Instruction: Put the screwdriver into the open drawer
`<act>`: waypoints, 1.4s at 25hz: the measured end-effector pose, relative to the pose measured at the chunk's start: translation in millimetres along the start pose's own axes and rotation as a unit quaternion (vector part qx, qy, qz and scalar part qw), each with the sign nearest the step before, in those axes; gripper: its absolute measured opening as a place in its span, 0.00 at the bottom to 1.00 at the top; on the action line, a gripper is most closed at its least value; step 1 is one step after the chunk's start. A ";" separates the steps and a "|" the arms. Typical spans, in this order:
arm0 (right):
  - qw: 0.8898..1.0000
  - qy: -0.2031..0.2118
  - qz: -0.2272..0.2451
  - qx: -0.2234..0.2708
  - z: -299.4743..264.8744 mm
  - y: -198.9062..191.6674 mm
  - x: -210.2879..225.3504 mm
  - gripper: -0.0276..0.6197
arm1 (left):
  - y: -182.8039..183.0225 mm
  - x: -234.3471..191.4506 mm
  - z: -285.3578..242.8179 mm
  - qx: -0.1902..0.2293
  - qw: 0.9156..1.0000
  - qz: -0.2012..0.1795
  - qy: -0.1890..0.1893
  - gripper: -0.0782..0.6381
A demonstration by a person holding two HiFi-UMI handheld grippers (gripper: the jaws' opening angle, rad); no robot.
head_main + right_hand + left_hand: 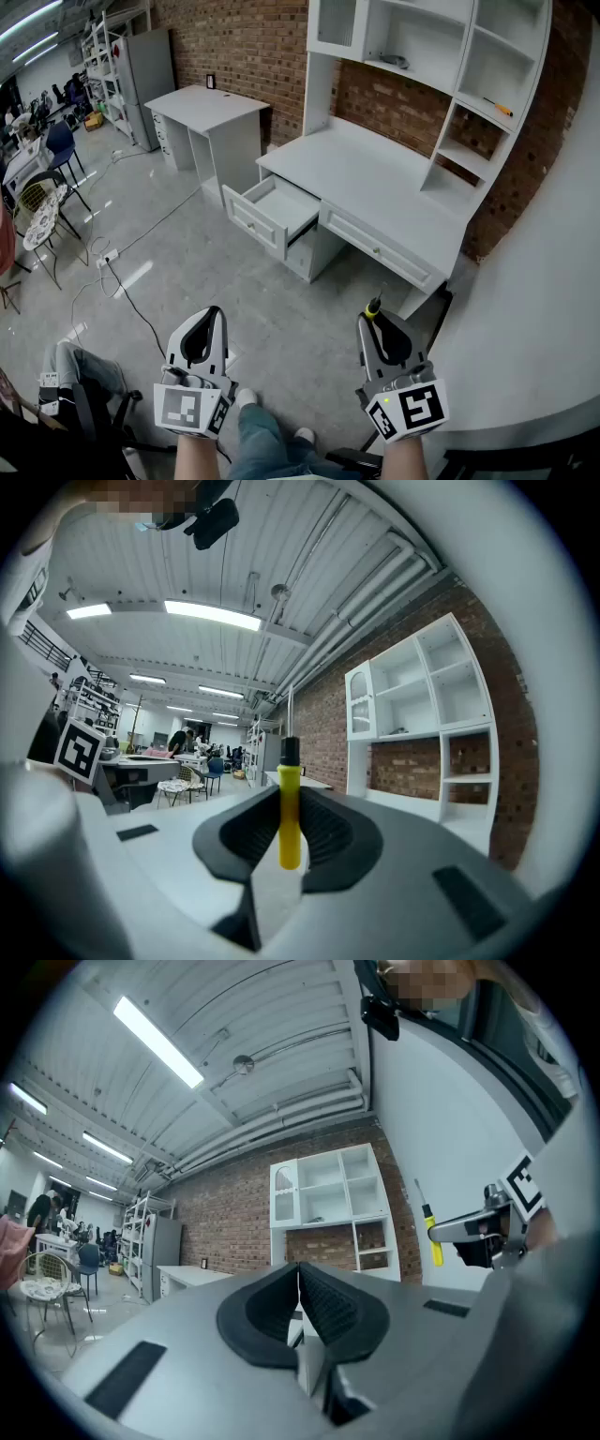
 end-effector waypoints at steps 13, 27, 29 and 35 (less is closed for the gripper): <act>1.000 -0.026 -0.006 -0.010 -89.0 -6.0 -9.3 0.15 | -20.4 -75.5 -63.8 -0.013 1.000 0.005 -0.020 0.13; 0.998 -0.010 0.032 -0.046 -254.4 -5.2 -69.1 0.16 | -31.9 -209.4 -175.3 -0.002 0.998 0.008 -0.062 0.13; 0.998 -0.019 0.029 -0.047 -267.6 -4.1 -67.7 0.16 | -34.3 -219.8 -185.4 0.002 0.998 0.012 -0.062 0.13; 0.998 -0.029 0.033 -0.040 -305.4 0.7 -52.1 0.16 | -42.7 -242.8 -218.2 0.000 0.998 0.021 -0.055 0.13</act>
Point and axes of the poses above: the fingertips, and each gripper's own axes: z backward along the fingers, x to its right, y out of its top, the point moved 8 cm from there along z, backward along the fingers, and after that the axes turned 3 degrees about -z, right-handed, at the moved point
